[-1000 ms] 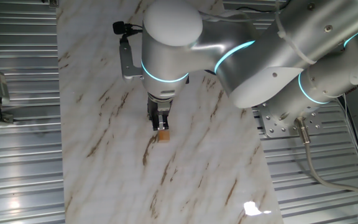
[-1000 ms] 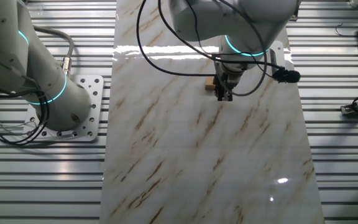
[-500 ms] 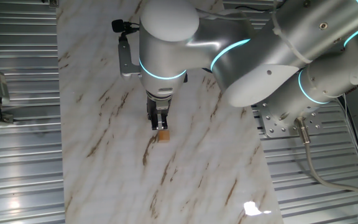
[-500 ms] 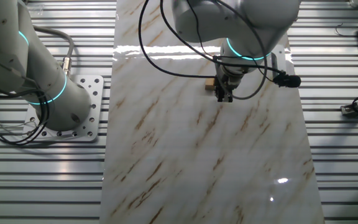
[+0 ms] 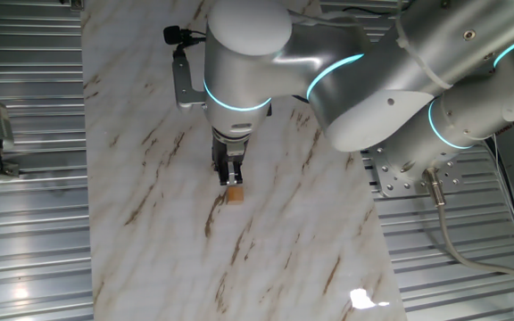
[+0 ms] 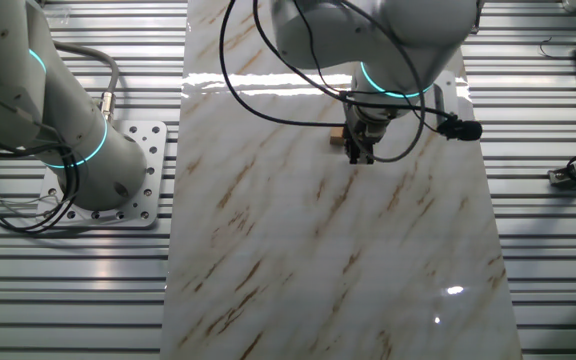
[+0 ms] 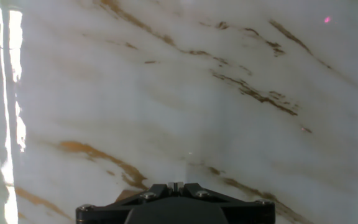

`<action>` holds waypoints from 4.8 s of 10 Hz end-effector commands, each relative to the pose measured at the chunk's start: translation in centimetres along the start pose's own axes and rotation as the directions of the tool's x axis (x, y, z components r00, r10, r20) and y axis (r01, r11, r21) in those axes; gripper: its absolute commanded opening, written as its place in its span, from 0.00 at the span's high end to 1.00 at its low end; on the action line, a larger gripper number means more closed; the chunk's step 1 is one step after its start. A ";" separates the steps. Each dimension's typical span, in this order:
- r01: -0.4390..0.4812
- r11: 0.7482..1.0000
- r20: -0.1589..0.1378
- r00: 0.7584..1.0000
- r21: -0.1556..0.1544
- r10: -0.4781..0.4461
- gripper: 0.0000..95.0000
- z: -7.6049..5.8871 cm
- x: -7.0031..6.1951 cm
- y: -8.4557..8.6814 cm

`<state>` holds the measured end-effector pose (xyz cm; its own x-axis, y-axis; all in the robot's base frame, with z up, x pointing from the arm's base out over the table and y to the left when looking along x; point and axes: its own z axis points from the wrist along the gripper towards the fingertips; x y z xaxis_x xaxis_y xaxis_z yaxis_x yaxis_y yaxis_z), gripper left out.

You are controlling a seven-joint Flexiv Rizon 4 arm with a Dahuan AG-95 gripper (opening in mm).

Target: Use the gripper to push the small block from left to right

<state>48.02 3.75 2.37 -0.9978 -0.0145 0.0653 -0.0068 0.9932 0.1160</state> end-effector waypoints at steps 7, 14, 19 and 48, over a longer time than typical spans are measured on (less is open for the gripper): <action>-0.009 1.000 -0.017 1.000 -0.022 0.009 1.00 -0.1 0.1 0.1; -0.013 1.000 -0.068 0.998 -0.016 0.012 1.00 -0.1 0.1 0.1; 0.008 1.000 -0.061 0.998 -0.016 -0.009 1.00 0.9 2.2 -0.5; -0.109 0.994 -0.050 0.993 0.031 0.110 1.00 0.8 3.0 1.4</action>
<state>45.00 5.00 1.84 -0.9876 0.0966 0.1238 0.1051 0.9924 0.0642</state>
